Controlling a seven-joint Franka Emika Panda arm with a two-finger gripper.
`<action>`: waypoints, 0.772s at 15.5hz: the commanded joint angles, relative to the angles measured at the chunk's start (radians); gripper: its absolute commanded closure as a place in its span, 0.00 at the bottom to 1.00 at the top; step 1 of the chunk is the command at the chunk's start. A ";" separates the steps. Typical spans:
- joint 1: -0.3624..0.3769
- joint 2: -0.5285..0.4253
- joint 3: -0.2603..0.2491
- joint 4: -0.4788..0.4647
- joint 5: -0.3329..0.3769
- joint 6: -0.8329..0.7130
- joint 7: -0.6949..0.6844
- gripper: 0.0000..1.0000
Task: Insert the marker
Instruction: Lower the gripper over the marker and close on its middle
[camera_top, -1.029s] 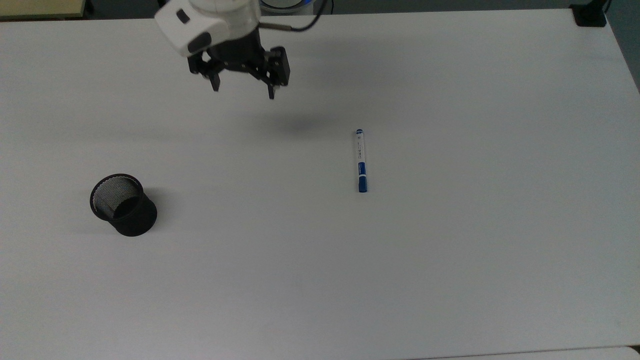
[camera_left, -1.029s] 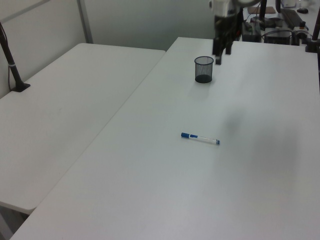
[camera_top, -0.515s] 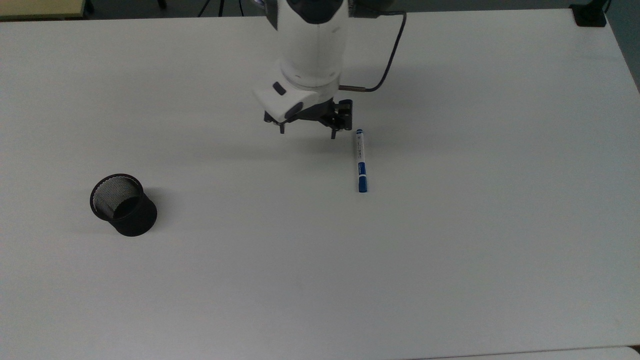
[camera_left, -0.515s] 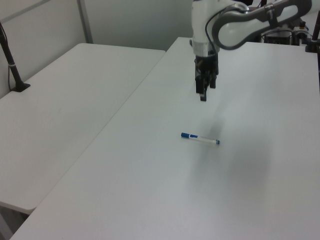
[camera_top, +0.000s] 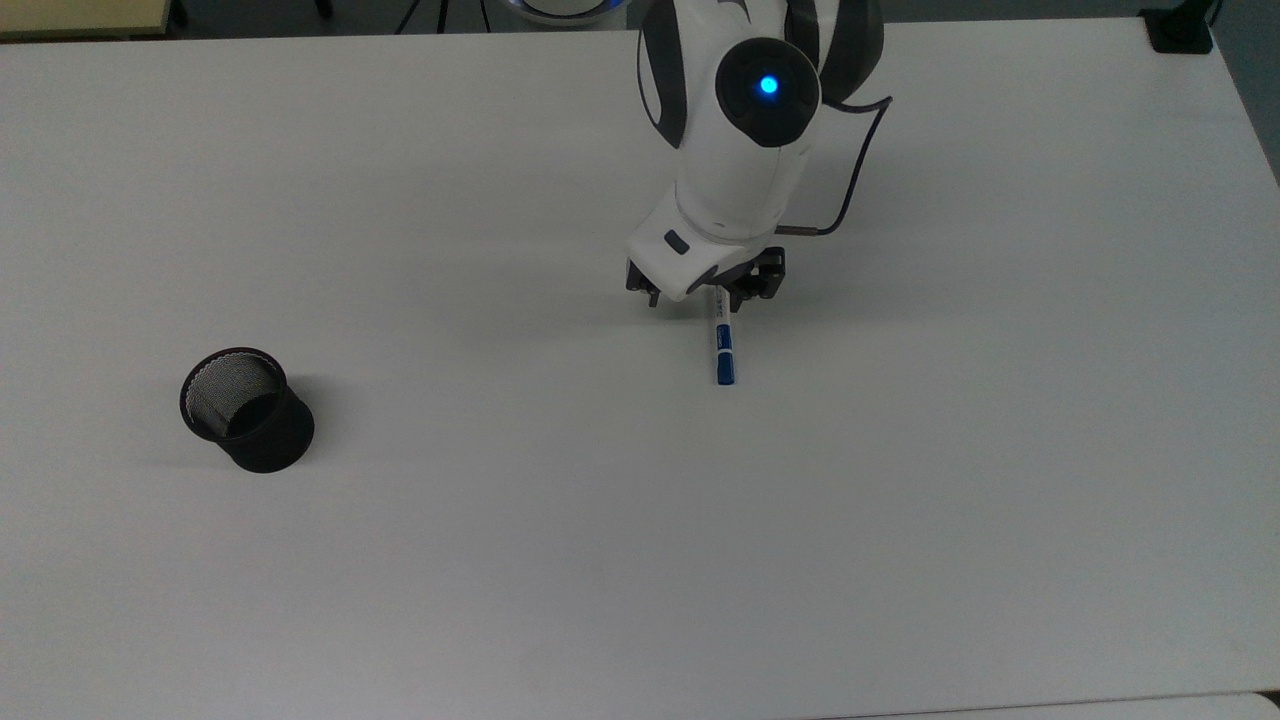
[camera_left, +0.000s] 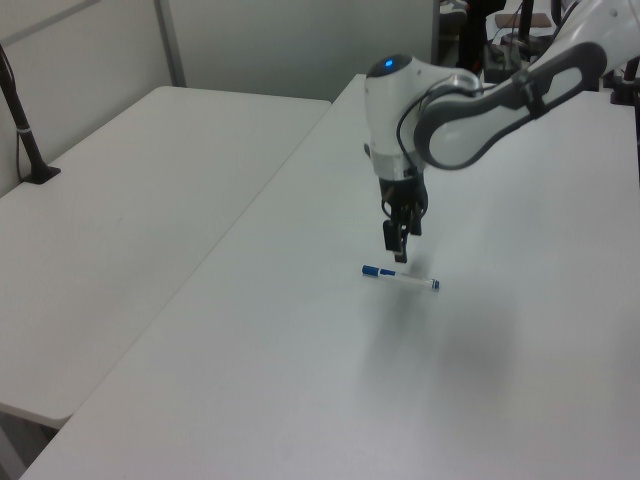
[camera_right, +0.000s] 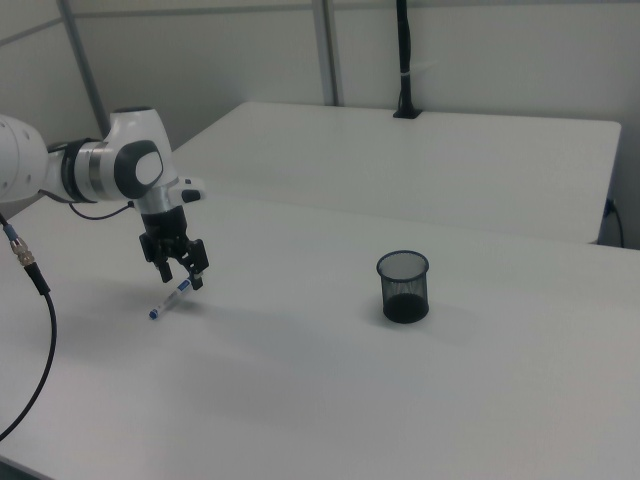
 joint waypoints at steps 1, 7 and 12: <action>0.035 0.036 -0.012 0.007 0.015 0.046 0.012 0.20; 0.053 0.061 -0.014 0.037 0.007 0.046 0.047 0.34; 0.055 0.072 -0.012 0.037 0.007 0.046 0.049 0.54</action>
